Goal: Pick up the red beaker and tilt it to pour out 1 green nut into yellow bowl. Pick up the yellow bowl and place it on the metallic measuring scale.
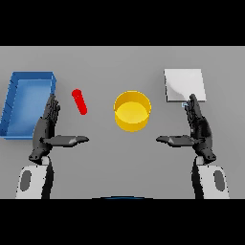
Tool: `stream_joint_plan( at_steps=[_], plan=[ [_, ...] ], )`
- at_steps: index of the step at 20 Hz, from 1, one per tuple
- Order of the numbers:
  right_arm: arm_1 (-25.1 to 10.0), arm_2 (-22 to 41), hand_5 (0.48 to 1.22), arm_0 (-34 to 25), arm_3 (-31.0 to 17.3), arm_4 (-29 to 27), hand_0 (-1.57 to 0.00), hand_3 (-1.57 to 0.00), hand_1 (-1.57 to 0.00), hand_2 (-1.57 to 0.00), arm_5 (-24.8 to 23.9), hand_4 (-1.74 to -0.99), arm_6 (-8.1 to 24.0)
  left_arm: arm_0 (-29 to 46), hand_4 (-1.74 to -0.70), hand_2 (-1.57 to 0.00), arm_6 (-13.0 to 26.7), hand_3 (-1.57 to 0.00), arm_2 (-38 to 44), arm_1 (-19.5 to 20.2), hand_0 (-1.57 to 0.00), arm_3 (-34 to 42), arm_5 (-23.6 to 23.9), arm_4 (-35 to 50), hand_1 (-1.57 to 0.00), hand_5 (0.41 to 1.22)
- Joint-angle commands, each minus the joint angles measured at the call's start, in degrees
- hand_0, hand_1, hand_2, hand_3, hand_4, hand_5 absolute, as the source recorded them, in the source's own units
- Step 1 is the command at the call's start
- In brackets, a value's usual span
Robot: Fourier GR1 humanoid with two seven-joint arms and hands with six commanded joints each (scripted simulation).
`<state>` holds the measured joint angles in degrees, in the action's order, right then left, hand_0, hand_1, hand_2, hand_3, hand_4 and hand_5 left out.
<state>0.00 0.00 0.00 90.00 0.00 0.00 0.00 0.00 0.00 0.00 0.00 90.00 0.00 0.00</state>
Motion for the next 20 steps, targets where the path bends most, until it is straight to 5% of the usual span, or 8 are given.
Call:
stream_joint_plan(
  at_steps=[1,6,8,10,15,20],
  plan=[
    [-0.02,-0.05,0.599,-0.10,-0.07,-0.03,0.00,0.00,0.00,0.00,-0.06,-1.167,0.04,0.15,-1.15,0.00,-0.09,0.00,0.07,0.10,0.00,0.10,-0.05,0.10,0.00,0.599],
    [-0.09,-0.10,0.599,-0.68,-0.52,0.04,0.00,0.00,0.00,0.00,-0.14,-1.167,0.18,1.56,-1.15,0.00,-0.87,0.00,0.46,1.02,0.00,1.08,-1.13,1.06,0.00,0.599],
    [-3.12,4.15,0.595,2.51,2.64,11.03,0.00,0.00,0.00,0.00,-3.76,-1.163,-5.31,5.90,-1.16,0.00,-2.19,0.00,-2.27,3.56,0.00,5.67,-2.25,-2.33,0.00,0.599],
    [-3.86,5.80,0.591,4.33,4.13,15.11,0.00,0.00,0.00,0.00,-5.09,-1.160,-5.50,7.79,-1.16,0.00,-0.53,0.00,-3.37,4.82,0.00,9.14,-2.67,-3.25,0.00,0.599],
    [-3.50,6.67,0.600,4.49,5.49,15.59,0.00,0.00,0.00,0.00,-4.77,-1.192,-4.13,7.01,-1.16,0.00,3.02,0.00,-4.98,5.40,0.00,9.31,-2.48,-5.79,0.00,0.602],
    [-4.11,6.61,0.623,6.17,6.62,14.65,0.00,0.00,0.00,0.00,-3.63,-1.236,-5.92,1.28,-1.21,0.00,0.24,0.00,-5.15,4.14,0.00,0.95,-1.72,-8.11,0.00,0.615]
  ],
)
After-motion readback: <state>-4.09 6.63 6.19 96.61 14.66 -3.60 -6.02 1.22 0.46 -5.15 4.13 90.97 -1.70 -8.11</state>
